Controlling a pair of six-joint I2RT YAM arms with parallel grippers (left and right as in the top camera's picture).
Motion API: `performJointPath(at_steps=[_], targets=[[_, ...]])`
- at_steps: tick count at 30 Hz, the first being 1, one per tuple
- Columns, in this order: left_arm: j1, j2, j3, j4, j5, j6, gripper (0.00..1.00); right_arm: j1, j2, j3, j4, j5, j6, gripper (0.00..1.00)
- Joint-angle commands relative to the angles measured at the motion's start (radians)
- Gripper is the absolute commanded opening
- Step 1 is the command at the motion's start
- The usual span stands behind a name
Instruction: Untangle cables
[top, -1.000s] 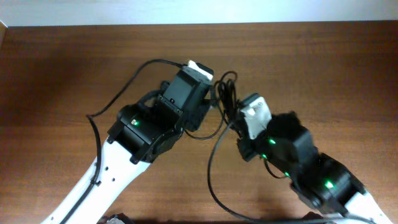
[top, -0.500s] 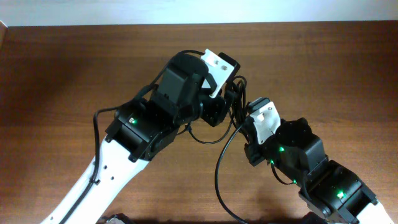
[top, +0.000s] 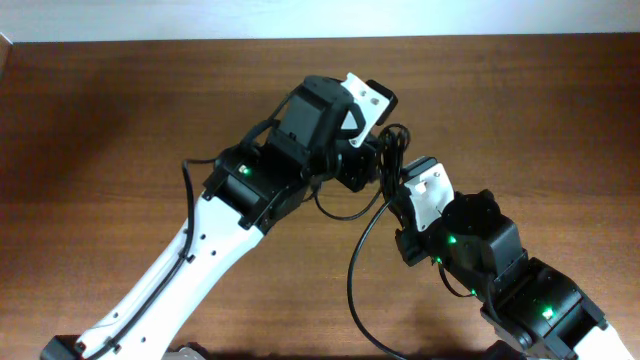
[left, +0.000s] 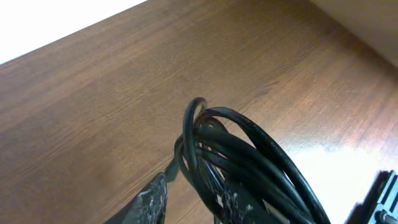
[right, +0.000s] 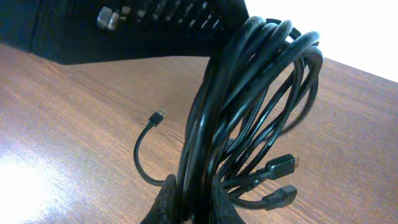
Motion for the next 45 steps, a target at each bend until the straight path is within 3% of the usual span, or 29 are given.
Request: performJointPath(at_steps=[1, 4, 6, 10, 15, 18, 21, 24, 25, 26, 29, 31, 32, 33, 35, 37, 38, 40, 41, 43, 45], targets=[[-0.006, 0.014, 0.011, 0.023, 0.055, 0.001, 0.21, 0.008, -0.010, 0.008, 0.012, -0.010, -0.011, 0.04], [-0.006, 0.053, 0.011, 0.024, 0.056, 0.000, 0.16, 0.008, -0.010, 0.008, 0.011, -0.010, -0.011, 0.04], [-0.006, 0.087, 0.011, 0.023, 0.056, 0.001, 0.01, 0.008, -0.010, 0.008, 0.011, -0.010, -0.011, 0.04], [-0.005, 0.101, 0.011, -0.024, 0.034, 0.005, 0.00, 0.008, -0.010, 0.008, 0.003, -0.010, -0.011, 0.04], [0.050, 0.101, 0.011, -0.240, -0.203, 0.004, 0.00, 0.007, -0.024, 0.008, -0.026, 0.040, -0.010, 0.04], [0.154, 0.100, 0.011, -0.379, -0.309, 0.004, 0.00, 0.007, -0.082, 0.008, -0.064, 0.299, 0.079, 0.04], [0.261, 0.085, 0.012, -0.428, -0.314, 0.004, 0.00, 0.007, -0.128, 0.008, -0.135, 0.524, 0.155, 0.04], [0.294, 0.051, 0.012, -0.411, -0.161, 0.005, 0.00, 0.008, -0.126, 0.008, -0.123, 0.404, 0.154, 0.04], [0.293, 0.050, 0.012, -0.398, -0.040, 0.077, 0.00, 0.008, -0.121, 0.008, -0.093, 0.245, 0.087, 0.04], [0.293, 0.050, 0.012, -0.384, 0.128, 0.182, 0.00, 0.008, -0.092, 0.008, -0.058, -0.103, -0.075, 0.04], [0.293, 0.050, 0.012, -0.381, 0.289, 0.317, 0.00, 0.008, 0.024, 0.008, -0.085, -0.441, -0.185, 0.04], [0.293, 0.049, 0.012, -0.382, 0.321, 0.343, 0.00, 0.007, 0.172, 0.008, -0.161, -0.456, -0.199, 0.04], [0.293, 0.049, 0.012, -0.383, 0.320, 0.343, 0.00, 0.007, 0.249, 0.008, -0.196, -0.435, -0.198, 0.11], [0.294, 0.049, 0.012, -0.384, 0.320, 0.346, 0.06, 0.007, 0.285, 0.008, -0.213, -0.412, -0.190, 0.28], [0.293, 0.049, 0.012, -0.385, 0.313, 0.346, 0.12, 0.008, 0.328, 0.008, -0.233, -0.344, -0.187, 0.36], [0.293, 0.049, 0.012, -0.393, 0.313, 0.346, 0.19, 0.007, 0.322, 0.023, -0.238, -0.250, -0.157, 0.70], [0.293, 0.049, 0.012, -0.400, 0.313, 0.346, 0.20, 0.007, 0.315, 0.042, -0.239, -0.191, -0.132, 0.73], [0.293, 0.049, 0.012, -0.431, 0.313, 0.377, 0.11, 0.008, 0.301, 0.079, -0.243, -0.173, -0.130, 0.71], [0.293, 0.049, 0.012, -0.458, 0.313, 0.405, 0.04, 0.008, 0.293, 0.082, -0.258, -0.172, -0.119, 0.63], [0.293, 0.049, 0.012, -0.488, 0.313, 0.434, 0.04, 0.008, 0.289, 0.082, -0.316, -0.162, -0.074, 0.62], [0.293, 0.049, 0.012, -0.501, 0.313, 0.440, 0.04, 0.008, 0.289, 0.081, -0.404, -0.158, -0.011, 0.51]])
